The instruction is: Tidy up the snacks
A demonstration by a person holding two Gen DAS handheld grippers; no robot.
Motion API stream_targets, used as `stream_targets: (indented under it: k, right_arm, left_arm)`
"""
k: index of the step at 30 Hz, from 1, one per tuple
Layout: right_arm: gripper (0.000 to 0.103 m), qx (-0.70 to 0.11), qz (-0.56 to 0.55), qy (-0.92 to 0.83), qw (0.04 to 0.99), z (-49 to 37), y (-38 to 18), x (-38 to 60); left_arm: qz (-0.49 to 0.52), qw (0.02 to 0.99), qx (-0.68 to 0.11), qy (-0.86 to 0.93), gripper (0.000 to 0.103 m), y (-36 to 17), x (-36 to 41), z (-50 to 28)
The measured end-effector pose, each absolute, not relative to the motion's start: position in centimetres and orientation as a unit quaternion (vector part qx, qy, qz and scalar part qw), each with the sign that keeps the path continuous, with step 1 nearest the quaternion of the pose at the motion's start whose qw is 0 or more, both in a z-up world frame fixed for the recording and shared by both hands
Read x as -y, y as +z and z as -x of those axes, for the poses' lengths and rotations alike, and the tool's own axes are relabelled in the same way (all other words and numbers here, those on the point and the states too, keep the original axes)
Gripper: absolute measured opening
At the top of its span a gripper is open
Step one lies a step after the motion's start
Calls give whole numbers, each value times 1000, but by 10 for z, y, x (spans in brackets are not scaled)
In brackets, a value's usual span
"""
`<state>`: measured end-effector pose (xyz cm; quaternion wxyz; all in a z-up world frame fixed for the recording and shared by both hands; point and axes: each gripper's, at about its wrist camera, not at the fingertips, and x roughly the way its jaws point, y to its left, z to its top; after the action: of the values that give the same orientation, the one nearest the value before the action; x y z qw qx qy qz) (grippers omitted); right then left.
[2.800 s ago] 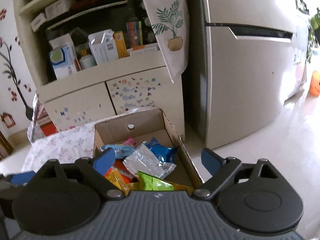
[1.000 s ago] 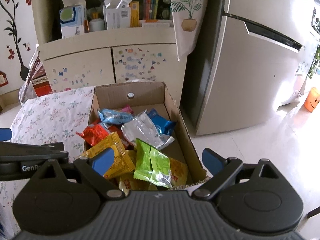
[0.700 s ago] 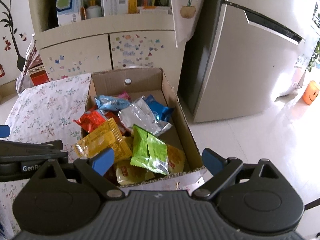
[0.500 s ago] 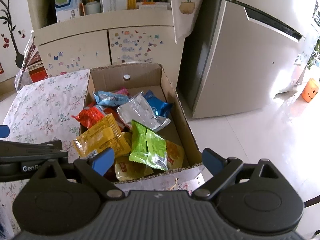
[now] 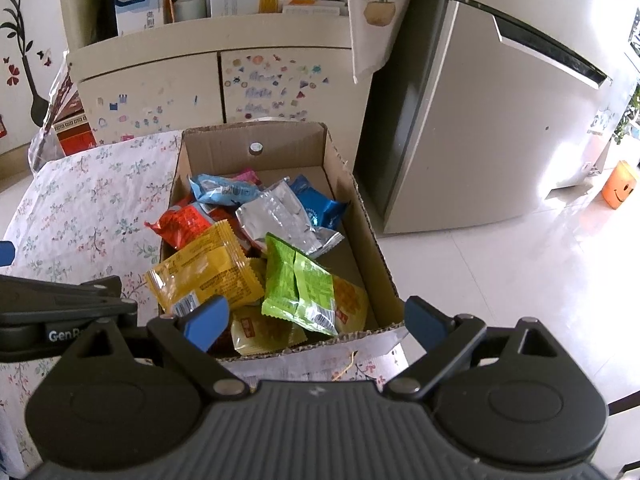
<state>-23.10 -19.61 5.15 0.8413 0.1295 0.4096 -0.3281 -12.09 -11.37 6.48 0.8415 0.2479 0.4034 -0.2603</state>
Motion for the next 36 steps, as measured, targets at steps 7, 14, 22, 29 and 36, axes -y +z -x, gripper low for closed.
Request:
stream_targets:
  k: [7,14,22,29,36]
  right_arm:
    - [95,-412,-128,-325,841,229,50,195]
    - [95,-415,-126,-317,844,225,50,189]
    - [95,-417,-122,-308,846,221,49,185]
    - [95,-419,-120,-298,849,214,46,178]
    - [95,-418,-119,-275,857,204,42,167]
  left_arm:
    - [-246,840,-411,-256,103,63,111,118]
    - [-250,841,-410,-250,103,62,106,117]
    - [-253,842,-407,-245,103,62,101,115]
    - [-254,842,-412,-236,103,59,90,109]
    - [-256,846,-411,-222,103,58,71,103]
